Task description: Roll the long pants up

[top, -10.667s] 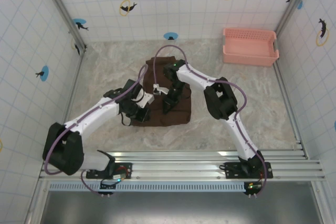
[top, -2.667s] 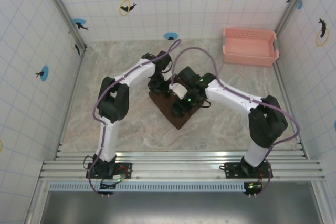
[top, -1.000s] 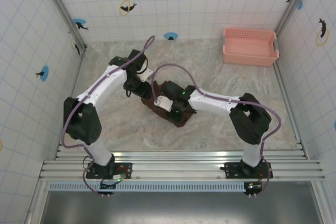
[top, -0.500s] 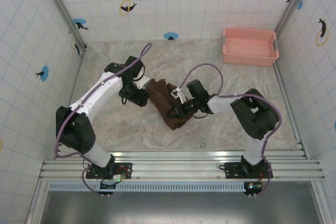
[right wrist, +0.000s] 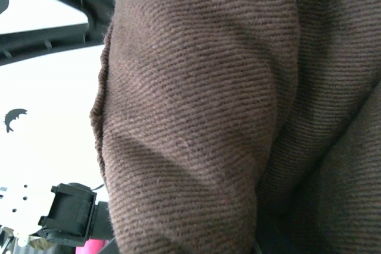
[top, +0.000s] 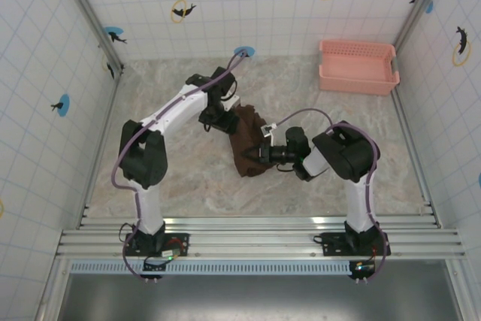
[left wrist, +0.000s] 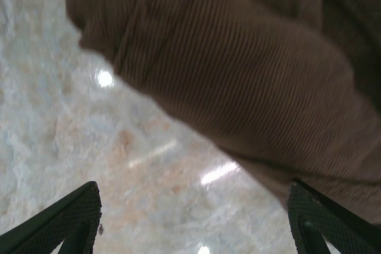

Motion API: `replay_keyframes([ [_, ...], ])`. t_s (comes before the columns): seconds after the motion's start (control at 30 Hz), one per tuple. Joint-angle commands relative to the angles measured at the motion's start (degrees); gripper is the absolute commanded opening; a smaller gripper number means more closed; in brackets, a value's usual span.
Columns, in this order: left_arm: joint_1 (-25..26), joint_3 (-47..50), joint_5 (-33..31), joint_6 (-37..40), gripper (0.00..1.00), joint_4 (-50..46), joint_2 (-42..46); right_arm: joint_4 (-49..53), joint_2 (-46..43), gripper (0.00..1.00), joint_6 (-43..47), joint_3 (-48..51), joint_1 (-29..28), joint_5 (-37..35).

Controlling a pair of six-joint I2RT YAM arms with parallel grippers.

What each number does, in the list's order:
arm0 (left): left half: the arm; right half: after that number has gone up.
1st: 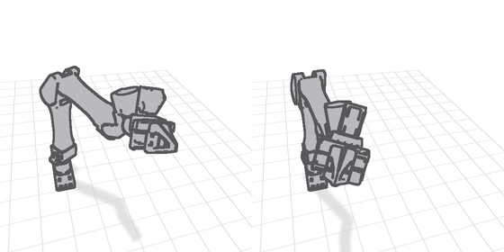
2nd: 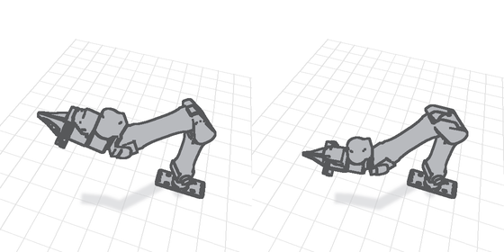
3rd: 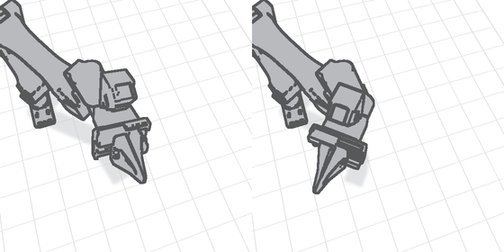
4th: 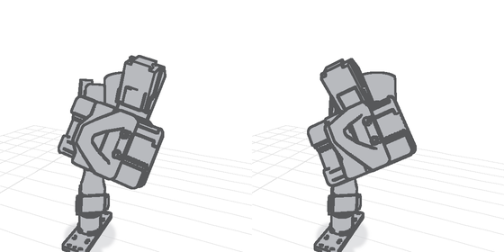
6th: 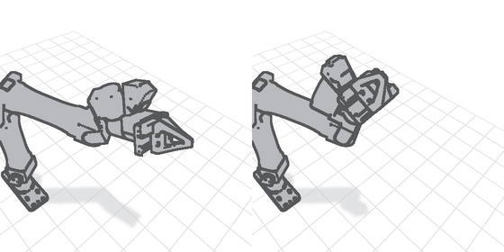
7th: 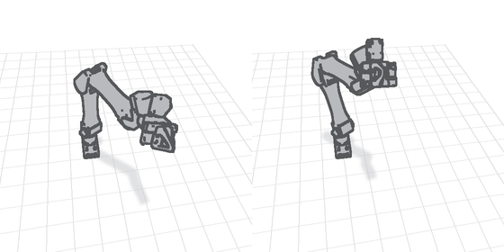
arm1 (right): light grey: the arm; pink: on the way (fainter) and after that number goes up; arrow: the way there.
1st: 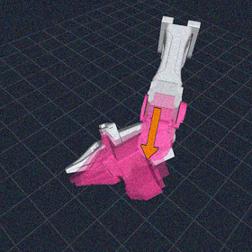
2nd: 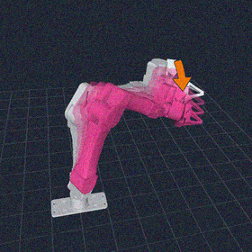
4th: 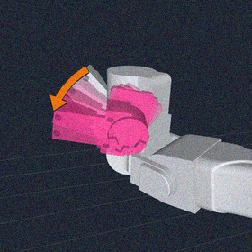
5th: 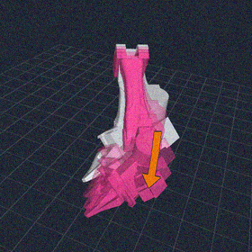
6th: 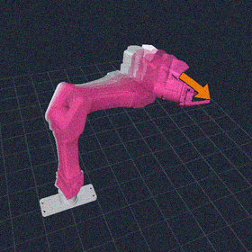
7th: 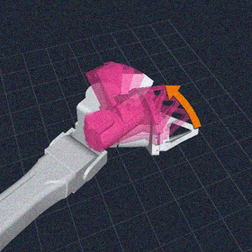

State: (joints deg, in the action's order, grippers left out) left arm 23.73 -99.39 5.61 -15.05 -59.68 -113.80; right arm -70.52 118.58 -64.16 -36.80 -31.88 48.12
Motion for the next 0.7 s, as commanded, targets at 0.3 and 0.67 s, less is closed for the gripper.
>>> replay_keyframes([
  [0.3, 3.44, -14.54, -5.77, -3.12, 0.84, -2.49, -14.58, 1.64, 3.93, 0.24, -3.98, -0.08, 1.22, -1.31],
  [0.67, 12.61, -28.99, -13.97, -0.35, 0.85, -11.02, -33.24, 4.56, 1.94, 0.48, -4.47, 0.6, 0.43, -4.8],
])
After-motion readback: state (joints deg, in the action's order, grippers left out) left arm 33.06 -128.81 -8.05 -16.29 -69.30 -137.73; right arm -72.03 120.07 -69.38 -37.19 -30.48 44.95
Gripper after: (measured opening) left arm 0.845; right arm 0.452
